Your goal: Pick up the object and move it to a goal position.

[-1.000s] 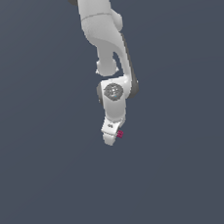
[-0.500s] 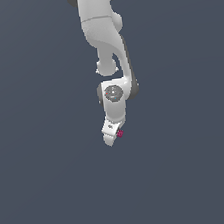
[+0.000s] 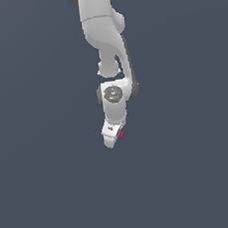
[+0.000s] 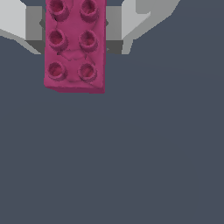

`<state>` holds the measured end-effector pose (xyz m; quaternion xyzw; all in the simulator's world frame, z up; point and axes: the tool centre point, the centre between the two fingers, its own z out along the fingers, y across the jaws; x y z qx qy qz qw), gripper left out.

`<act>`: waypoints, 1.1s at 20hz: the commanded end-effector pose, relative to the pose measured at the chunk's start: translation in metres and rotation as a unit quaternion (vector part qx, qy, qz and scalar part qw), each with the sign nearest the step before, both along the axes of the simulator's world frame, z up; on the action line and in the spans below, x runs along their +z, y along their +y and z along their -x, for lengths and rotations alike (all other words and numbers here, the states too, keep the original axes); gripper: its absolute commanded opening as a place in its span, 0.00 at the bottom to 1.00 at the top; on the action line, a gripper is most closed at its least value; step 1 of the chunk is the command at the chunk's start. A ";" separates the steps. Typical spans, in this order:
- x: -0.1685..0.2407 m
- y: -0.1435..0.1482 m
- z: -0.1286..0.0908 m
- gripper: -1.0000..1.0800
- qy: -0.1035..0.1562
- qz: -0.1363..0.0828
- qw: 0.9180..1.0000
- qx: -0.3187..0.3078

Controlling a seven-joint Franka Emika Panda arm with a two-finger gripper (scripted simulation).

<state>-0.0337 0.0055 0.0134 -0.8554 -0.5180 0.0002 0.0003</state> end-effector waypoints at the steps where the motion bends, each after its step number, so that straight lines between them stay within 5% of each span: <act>1: 0.002 -0.011 0.003 0.00 0.000 0.000 1.000 -0.001; 22: 0.033 -0.182 0.060 0.00 0.000 0.000 1.000 -0.001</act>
